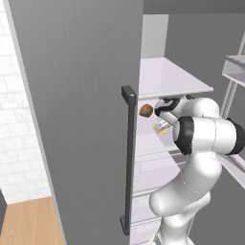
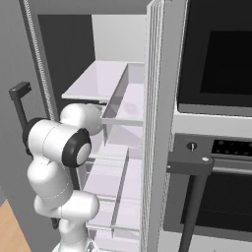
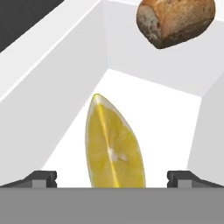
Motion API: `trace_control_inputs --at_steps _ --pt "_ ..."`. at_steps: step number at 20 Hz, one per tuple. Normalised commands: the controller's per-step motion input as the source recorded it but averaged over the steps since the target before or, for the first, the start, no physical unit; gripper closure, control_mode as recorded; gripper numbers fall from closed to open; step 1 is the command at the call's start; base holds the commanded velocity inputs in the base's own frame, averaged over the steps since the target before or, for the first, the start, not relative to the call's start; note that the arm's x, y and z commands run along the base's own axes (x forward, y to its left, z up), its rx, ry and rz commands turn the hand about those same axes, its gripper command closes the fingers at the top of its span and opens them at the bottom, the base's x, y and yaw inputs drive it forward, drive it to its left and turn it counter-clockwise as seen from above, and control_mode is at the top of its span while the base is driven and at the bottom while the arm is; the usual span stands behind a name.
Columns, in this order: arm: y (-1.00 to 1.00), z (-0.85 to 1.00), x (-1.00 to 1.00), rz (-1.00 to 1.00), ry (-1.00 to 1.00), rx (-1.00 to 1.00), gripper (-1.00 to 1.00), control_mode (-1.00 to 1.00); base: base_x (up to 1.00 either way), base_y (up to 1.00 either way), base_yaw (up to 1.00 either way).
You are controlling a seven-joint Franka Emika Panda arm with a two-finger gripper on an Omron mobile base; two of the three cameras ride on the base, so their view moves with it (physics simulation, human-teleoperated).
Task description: Grab a lemon wedge from the fridge and one ice cube from the ice bowl, and put them in the glass of lemonade.
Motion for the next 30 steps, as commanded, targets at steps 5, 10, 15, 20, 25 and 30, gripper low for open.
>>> trace_control_inputs --at_steps 5,10,15,20,25,30 --pt "0.21 -0.02 0.21 0.0 0.0 0.0 -1.0 -1.0 0.0 0.0 0.0" --pt "0.04 -0.03 0.15 0.0 0.0 0.0 -1.0 -1.0 0.0 0.0 0.0" --pt "0.0 -0.2 0.0 0.0 0.0 0.0 -1.0 -1.0 0.0 0.0 0.0" --pt "0.06 -0.2 0.0 0.01 0.0 0.0 -1.0 -1.0 0.0 0.0 0.0" --pt "0.16 -0.17 0.0 0.0 -0.03 0.0 -1.0 -1.0 0.0 0.0 0.0" --pt "0.14 -0.06 -0.01 0.0 0.0 0.0 1.0 -1.0 0.0 0.0 0.0"
